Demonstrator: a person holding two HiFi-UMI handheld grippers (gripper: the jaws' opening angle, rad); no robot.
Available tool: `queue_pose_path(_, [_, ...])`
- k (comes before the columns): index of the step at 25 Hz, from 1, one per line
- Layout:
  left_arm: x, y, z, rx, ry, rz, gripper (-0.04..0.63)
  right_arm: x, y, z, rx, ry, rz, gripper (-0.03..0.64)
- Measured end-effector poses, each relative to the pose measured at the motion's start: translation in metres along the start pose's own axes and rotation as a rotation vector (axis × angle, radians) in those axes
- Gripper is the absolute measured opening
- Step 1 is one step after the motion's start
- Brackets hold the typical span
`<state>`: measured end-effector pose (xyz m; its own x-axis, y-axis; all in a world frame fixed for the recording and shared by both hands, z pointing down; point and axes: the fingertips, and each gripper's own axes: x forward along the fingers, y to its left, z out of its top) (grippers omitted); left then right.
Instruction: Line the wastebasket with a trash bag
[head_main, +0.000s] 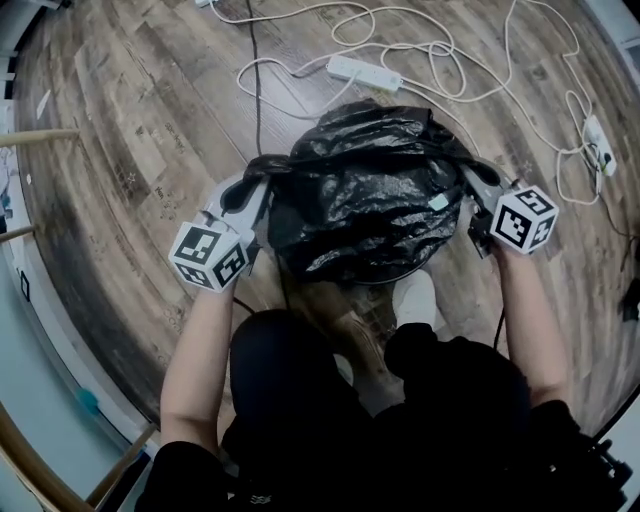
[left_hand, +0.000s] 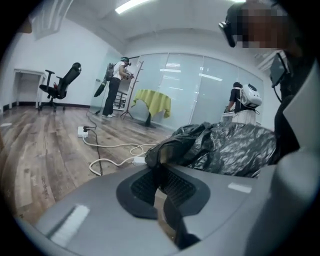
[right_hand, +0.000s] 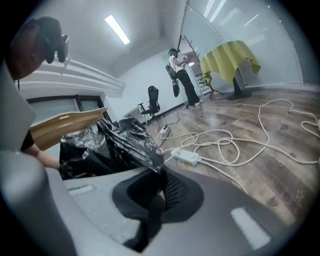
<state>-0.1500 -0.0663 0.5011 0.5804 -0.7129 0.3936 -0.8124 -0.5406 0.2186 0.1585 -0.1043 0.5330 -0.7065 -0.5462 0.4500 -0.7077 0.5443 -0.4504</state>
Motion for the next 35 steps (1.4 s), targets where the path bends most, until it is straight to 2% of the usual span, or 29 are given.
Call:
queue_pose_path(5, [-0.026,-0.018,0.022,0.086,-0.059,-0.046,0.047,-0.030,0.009,0.028,-0.003,-0.090,0.009,0.002])
queue_pose_path(10, [-0.033,-0.039,0.049,0.131,-0.086,-0.091,0.150,-0.046,0.029,0.042,-0.007,-0.101,0.056,0.003])
queue_pose_path(13, [-0.040,-0.050,0.061,0.149,-0.099,-0.119,0.211,-0.052,0.041,0.043,-0.016,-0.066,0.086,0.169])
queue_pose_path(16, [-0.053,-0.059,0.075,0.172,-0.118,-0.139,0.239,-0.060,0.058,0.048,-0.042,-0.049,0.115,0.218])
queue_pose_path(19, [-0.069,-0.068,0.089,0.203,-0.136,-0.160,0.242,-0.070,0.068,0.062,-0.066,-0.069,0.121,0.218])
queue_pose_path(28, [-0.099,-0.091,0.104,0.284,-0.103,-0.272,0.282,-0.074,0.074,0.084,-0.098,-0.080,0.081,0.218])
queue_pose_path(35, [-0.115,-0.107,0.129,0.220,-0.191,-0.319,0.307,-0.088,0.087,0.095,-0.167,-0.078,0.055,0.218])
